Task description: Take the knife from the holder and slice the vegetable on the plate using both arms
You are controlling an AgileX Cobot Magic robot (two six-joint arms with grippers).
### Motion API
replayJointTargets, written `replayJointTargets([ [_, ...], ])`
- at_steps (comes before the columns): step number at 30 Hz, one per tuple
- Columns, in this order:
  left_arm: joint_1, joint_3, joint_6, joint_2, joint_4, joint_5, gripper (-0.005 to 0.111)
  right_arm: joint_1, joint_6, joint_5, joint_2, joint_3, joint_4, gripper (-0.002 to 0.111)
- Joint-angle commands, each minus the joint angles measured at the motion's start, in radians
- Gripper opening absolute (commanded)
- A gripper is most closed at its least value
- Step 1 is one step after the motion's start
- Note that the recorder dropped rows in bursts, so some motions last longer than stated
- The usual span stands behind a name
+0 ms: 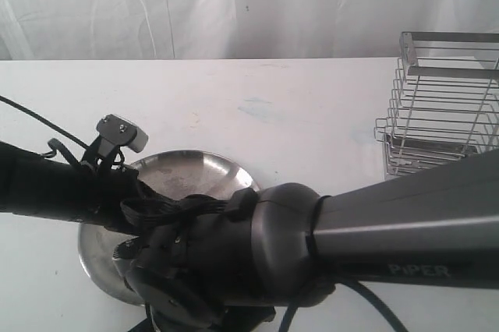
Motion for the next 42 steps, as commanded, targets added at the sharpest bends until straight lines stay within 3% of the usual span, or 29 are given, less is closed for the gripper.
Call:
replayJointTargets([
  [1, -0.007, 0.008, 0.009, 0.068, -0.052, 0.003, 0.0, -0.001, 0.003, -0.006, -0.002, 0.004, -0.01, 0.0],
  [14, -0.007, -0.009, -0.005, 0.245, -0.066, -0.027, 0.0, -0.001, 0.003, -0.011, 0.0, 0.004, -0.01, 0.0],
  [20, -0.005, -0.056, -0.034, 0.162, -0.066, -0.028, 0.0, -0.001, 0.003, -0.011, 0.0, 0.004, -0.01, 0.0],
  [27, -0.005, -0.002, -0.047, -0.031, -0.066, -0.158, 0.0, -0.001, 0.003, -0.011, 0.0, 0.004, -0.01, 0.0],
  [42, -0.007, 0.076, -0.119, 0.147, -0.066, -0.16, 0.0, -0.001, 0.003, 0.016, -0.001, 0.004, -0.008, 0.0],
])
